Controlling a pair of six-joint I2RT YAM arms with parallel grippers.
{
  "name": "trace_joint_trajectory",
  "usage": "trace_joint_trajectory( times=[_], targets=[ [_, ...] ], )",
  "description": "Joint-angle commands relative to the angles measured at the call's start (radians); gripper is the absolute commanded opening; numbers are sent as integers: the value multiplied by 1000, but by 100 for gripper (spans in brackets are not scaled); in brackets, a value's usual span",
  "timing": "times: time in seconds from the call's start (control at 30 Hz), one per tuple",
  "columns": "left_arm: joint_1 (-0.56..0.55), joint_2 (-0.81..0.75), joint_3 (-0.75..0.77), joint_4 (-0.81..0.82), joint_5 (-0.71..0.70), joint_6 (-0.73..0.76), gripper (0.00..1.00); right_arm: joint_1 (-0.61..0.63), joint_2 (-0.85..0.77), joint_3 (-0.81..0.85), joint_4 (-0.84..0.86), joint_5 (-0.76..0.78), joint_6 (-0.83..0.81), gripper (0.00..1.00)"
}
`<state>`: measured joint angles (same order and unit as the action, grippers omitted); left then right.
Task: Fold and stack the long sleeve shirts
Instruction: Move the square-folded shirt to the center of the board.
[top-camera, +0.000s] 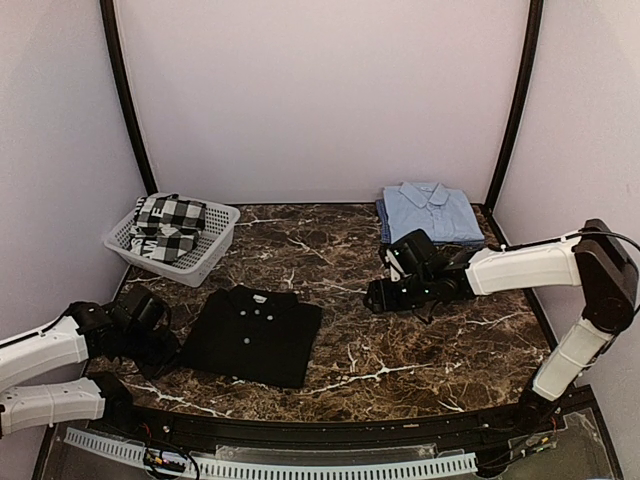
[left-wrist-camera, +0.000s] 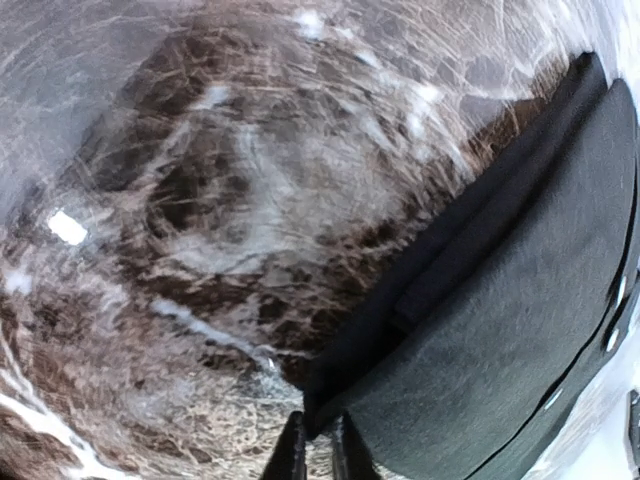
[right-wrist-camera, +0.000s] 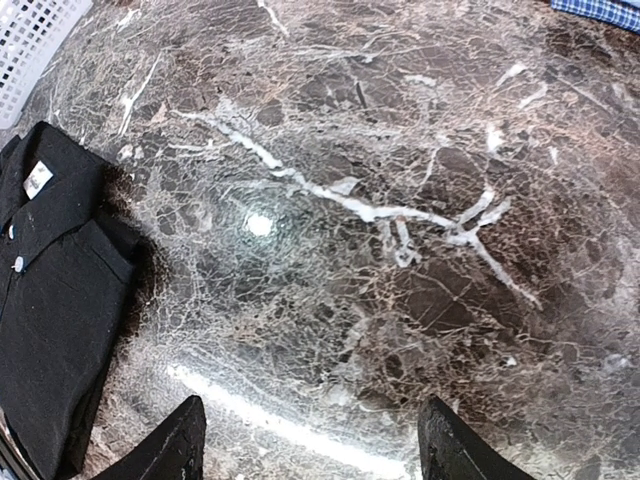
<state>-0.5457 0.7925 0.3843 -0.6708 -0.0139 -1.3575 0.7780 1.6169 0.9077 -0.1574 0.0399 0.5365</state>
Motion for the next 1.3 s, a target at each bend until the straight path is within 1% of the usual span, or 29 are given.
trace_joint_trajectory(
  times=[0.0, 0.03, 0.07, 0.1, 0.13, 0.17, 0.2, 0.23, 0.3, 0.37, 0.47, 0.63, 0.73, 0.97, 1.27],
  targets=[
    [7, -9, 37, -74, -53, -25, 23, -8, -36, 27, -8, 44, -13, 69],
    [7, -12, 48, -94, -63, -7, 28, -8, -39, 31, -13, 48, -13, 69],
    [8, -15, 72, -103, -92, 4, 40, -8, -41, 36, -18, 52, -13, 69],
    [7, -24, 88, -114, -127, 40, 46, -8, -42, 40, -23, 54, -13, 69],
    [7, -29, 122, -117, -145, 63, 57, -8, -44, 44, -28, 58, -13, 69],
    [7, -36, 140, -125, -184, 110, 62, -9, -44, 49, -32, 62, -13, 69],
    [7, -37, 175, -127, -200, 132, 72, -9, -43, 54, -37, 68, -13, 70],
    [7, -33, 191, -111, -221, 192, 78, -10, -40, 60, -43, 74, -12, 70],
    [7, -17, 237, -77, -236, 290, 86, -11, -30, 79, -59, 89, -16, 70],
    [7, 10, 275, -28, -227, 389, 90, -13, -12, 104, -75, 110, -19, 70],
    [7, 63, 322, 58, -195, 530, 91, -31, 20, 142, -93, 132, -23, 70],
    [7, 136, 380, 169, -130, 657, 92, -79, 117, 238, -128, 174, -17, 70],
    [7, 199, 410, 245, -75, 724, 92, -103, 198, 326, -153, 209, -16, 69],
    [7, 332, 498, 342, 8, 834, 93, -155, 375, 516, -212, 279, -9, 69],
    [7, 408, 518, 450, 124, 869, 93, -238, 569, 733, -289, 321, 53, 67]
  ],
)
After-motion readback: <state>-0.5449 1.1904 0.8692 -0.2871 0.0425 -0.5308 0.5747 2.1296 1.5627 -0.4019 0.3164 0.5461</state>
